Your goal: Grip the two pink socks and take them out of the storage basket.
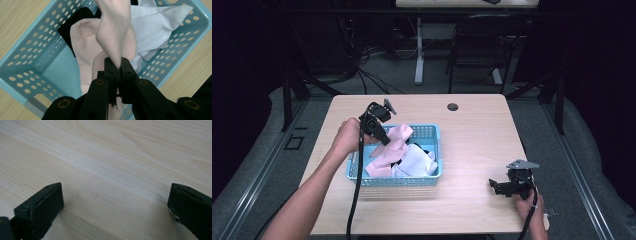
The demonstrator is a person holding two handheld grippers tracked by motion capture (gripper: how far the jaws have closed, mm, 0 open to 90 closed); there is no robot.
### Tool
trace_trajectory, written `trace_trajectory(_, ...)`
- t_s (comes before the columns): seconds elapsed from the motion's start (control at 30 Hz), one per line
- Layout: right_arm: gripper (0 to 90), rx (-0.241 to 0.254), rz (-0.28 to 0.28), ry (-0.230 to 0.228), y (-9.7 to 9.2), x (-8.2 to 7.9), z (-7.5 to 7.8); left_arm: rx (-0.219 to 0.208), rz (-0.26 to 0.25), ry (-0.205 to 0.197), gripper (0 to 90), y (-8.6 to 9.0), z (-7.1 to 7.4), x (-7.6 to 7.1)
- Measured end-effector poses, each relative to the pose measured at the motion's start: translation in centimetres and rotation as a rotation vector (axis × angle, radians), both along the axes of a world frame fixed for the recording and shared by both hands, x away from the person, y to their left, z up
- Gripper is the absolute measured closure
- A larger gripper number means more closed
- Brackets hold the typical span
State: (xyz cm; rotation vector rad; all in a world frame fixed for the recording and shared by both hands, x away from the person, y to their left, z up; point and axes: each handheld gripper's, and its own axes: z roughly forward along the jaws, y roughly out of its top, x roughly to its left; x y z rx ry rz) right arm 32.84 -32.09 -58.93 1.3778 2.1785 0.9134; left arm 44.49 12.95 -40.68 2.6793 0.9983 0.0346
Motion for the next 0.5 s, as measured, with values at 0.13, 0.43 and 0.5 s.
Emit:
trace_trajectory(0.13,0.0,0.001,-0.003,-0.001,0.0,0.0,0.0,-0.008,-0.001,0.001,86.3,0.3,0.8,-0.1)
trace_trajectory(0.43,0.0,0.001,-0.002,-0.002,0.0,0.0,0.0,-0.015,0.004,-0.015,86.3,0.7,2.3,-0.3)
trace_trajectory(0.5,0.0,0.001,-0.002,-0.003,0.0,0.0,0.0,-0.015,0.009,-0.023,86.3,1.0,2.9,-0.4)
